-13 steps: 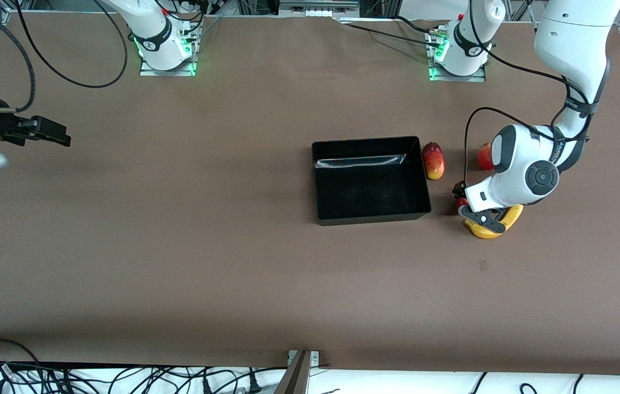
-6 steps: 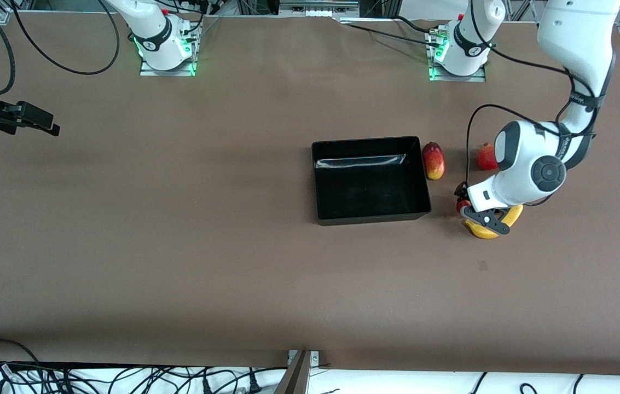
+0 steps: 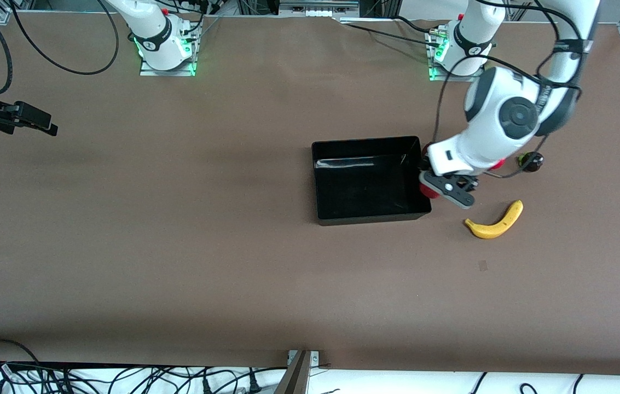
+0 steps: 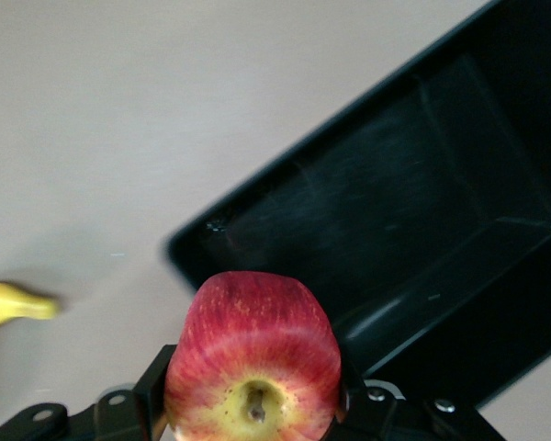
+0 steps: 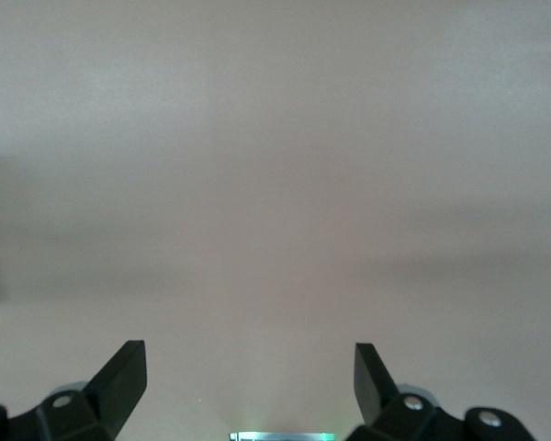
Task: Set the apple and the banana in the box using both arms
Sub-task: 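Carry the apple into the black box and open the left gripper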
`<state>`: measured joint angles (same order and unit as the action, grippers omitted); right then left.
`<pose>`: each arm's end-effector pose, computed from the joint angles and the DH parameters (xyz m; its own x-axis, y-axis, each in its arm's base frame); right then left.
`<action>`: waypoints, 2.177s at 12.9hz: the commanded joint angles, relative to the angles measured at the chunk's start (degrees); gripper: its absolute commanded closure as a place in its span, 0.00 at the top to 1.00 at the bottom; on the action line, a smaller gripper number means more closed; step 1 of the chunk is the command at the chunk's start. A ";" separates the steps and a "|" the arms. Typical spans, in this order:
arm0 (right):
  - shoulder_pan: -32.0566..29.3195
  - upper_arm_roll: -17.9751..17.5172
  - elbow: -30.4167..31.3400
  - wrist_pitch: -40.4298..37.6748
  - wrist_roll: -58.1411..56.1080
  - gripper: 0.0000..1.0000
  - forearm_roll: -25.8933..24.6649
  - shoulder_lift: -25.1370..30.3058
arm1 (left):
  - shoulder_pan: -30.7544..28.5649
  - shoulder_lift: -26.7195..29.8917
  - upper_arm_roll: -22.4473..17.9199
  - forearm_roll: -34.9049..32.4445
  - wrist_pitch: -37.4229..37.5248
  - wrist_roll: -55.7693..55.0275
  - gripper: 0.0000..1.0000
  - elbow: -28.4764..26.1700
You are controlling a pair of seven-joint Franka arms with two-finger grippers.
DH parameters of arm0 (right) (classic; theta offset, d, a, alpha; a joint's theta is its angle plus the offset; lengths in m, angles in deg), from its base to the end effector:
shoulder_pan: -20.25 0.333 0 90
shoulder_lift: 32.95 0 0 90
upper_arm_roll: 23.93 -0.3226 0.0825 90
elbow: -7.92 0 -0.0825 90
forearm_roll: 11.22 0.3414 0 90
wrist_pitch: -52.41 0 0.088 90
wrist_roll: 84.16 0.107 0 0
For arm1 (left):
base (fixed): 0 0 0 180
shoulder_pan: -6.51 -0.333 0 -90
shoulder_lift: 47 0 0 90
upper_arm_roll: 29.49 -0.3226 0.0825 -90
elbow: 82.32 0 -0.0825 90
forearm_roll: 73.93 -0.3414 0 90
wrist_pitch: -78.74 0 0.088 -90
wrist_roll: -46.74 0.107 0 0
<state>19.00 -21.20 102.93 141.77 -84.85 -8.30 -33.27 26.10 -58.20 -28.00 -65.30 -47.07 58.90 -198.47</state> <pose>0.5075 -0.0297 0.5901 0.9930 -0.0565 -0.1034 -0.0621 -0.9967 -0.0517 0.5118 -0.2024 0.3829 0.8822 -0.4708 -0.0056 -0.4663 -0.8753 0.1283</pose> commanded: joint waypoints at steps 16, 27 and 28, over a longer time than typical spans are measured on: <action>-1.04 -0.88 -0.61 -0.86 0.00 1.00 -0.73 -0.03 | 18.81 -23.69 -0.79 5.61 -11.82 -26.57 0.00 12.70; -1.04 -0.26 -0.52 -1.74 -0.36 1.00 -0.64 -0.38 | 17.50 -18.97 -0.79 5.52 -7.46 -26.31 1.00 12.00; -1.04 -0.26 -0.52 -1.74 -0.36 1.00 -0.64 -0.38 | 16.19 -17.03 -0.79 5.60 -3.77 -26.22 1.00 12.26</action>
<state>18.60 -20.96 102.93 140.87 -84.85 -8.31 -33.60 43.84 -80.23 -28.43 -61.19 -56.93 32.21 -185.95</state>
